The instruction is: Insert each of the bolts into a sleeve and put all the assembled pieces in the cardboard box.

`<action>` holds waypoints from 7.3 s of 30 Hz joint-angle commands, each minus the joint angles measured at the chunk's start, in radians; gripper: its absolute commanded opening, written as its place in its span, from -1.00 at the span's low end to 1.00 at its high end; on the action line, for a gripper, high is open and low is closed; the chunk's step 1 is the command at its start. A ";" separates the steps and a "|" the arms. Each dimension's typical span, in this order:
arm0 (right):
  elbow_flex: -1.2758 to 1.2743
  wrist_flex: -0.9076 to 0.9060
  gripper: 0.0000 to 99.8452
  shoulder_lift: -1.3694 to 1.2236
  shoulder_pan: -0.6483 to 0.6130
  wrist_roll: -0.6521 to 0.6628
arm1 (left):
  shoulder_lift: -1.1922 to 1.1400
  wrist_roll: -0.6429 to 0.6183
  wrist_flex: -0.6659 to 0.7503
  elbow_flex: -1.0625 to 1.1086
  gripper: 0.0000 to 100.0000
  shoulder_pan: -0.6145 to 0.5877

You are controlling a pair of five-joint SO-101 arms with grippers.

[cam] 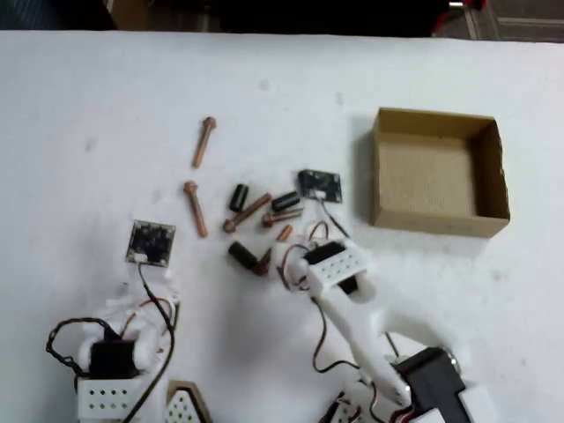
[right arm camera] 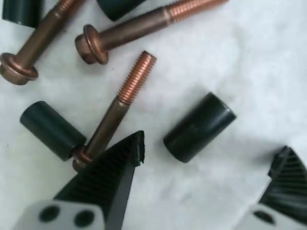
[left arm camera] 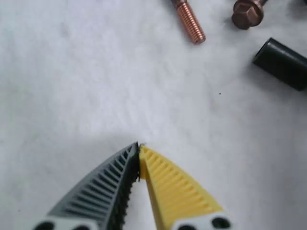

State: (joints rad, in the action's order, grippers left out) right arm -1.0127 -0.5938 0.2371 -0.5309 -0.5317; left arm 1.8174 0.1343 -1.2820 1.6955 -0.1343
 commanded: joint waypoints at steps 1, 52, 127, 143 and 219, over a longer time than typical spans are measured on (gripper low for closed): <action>-0.018 0.004 -0.23 0.024 0.005 -0.021 | 0.007 -0.009 -0.005 -0.003 -0.96 -0.001; -0.017 -0.059 -0.57 0.045 0.202 0.428 | 0.007 -0.009 -0.005 -0.003 -0.96 -0.001; 0.038 0.039 -0.96 0.018 0.283 0.014 | 0.007 -0.009 -0.005 -0.003 -0.96 -0.001; 0.000 -0.229 -0.97 0.294 0.277 0.750 | 0.007 -0.009 -0.005 -0.003 -0.96 -0.001; -0.020 -0.180 -0.97 0.205 0.226 0.941 | 0.007 -0.009 -0.005 -0.003 -0.96 -0.001</action>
State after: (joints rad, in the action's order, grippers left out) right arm -1.0311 -0.7902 0.3951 -0.3007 0.4012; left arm 1.8174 0.1343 -1.2820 1.6955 -0.1343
